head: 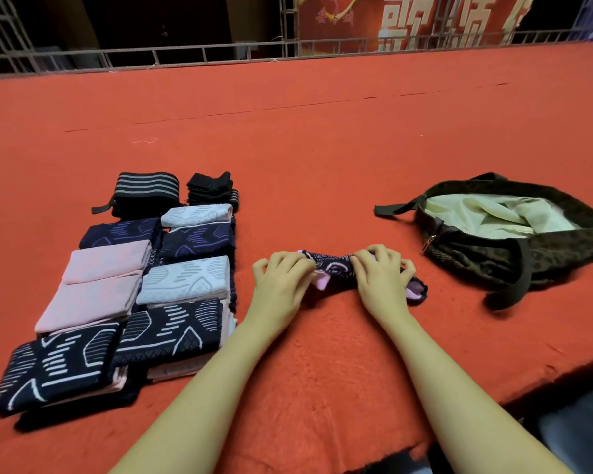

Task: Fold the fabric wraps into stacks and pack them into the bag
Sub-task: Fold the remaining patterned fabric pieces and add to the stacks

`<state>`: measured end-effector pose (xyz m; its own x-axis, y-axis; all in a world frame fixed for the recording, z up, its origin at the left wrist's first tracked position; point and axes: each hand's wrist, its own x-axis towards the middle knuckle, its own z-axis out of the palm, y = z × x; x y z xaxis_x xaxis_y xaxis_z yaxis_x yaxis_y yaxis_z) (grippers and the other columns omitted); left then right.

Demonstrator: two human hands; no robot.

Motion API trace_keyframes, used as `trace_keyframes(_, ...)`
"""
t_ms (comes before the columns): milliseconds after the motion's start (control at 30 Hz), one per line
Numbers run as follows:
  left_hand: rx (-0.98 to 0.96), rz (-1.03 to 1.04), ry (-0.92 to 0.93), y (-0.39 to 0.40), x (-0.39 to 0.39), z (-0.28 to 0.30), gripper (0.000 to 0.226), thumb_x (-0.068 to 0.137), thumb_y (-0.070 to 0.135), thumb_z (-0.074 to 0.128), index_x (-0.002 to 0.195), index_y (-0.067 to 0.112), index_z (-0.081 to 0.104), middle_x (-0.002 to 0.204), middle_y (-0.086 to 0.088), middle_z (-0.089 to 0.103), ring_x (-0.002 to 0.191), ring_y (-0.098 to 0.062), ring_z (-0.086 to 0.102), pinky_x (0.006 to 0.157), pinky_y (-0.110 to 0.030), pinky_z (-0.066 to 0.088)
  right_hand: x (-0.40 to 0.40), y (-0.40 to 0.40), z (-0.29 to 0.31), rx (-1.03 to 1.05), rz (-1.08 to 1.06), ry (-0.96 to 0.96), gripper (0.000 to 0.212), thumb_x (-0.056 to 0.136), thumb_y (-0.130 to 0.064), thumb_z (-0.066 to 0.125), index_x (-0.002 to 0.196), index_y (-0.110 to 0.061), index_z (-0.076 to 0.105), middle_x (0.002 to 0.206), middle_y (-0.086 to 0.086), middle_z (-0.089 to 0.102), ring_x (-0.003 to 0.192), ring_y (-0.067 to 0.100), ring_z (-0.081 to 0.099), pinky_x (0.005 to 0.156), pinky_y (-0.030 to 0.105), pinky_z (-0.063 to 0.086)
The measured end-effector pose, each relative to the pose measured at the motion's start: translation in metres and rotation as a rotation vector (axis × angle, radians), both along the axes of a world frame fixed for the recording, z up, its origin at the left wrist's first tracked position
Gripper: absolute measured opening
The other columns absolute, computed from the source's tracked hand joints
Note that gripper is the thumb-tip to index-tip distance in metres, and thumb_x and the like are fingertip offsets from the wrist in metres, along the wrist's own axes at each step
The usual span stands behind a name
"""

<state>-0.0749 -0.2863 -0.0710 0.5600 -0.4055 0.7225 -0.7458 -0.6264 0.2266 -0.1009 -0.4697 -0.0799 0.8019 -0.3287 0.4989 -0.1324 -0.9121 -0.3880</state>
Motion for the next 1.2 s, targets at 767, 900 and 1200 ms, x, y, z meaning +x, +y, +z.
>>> trace_keyframes(767,-0.315,0.189,0.374,0.002,-0.008,0.061,0.010,0.088,0.033,0.064,0.080,0.027,0.062,0.071,0.009,0.059,0.087,-0.015,0.052,0.075,-0.029,0.018,-0.024,0.062,0.005,0.112,0.218,-0.212,0.032,0.080,-0.051,0.050,0.089,-0.026,0.066,0.101,-0.008,0.056,0.098,0.012,0.037,0.078,0.025,0.012)
trace_keyframes(900,-0.409,0.191,0.430,0.007,-0.004,0.069,0.014,0.087,0.035,0.064,0.077,0.027,0.061,0.069,0.005,0.058,0.086,-0.018,0.054,0.072,-0.028,0.017,-0.025,0.062,0.026,0.321,0.191,-0.260,0.019,0.081,-0.045,0.054,0.077,-0.026,0.056,0.084,-0.013,0.052,0.093,0.013,0.040,0.078,0.027,0.013)
trace_keyframes(1200,-0.489,0.215,0.508,0.016,-0.010,0.080,0.019,0.086,0.034,0.064,0.072,0.025,0.056,0.064,0.010,0.053,0.074,-0.013,0.051,0.070,-0.031,0.015,-0.035,0.051,0.072,0.287,0.170,-0.368,0.014,0.081,-0.038,0.065,0.074,-0.027,0.061,0.061,-0.016,0.051,0.072,-0.001,0.043,0.072,0.029,0.014)
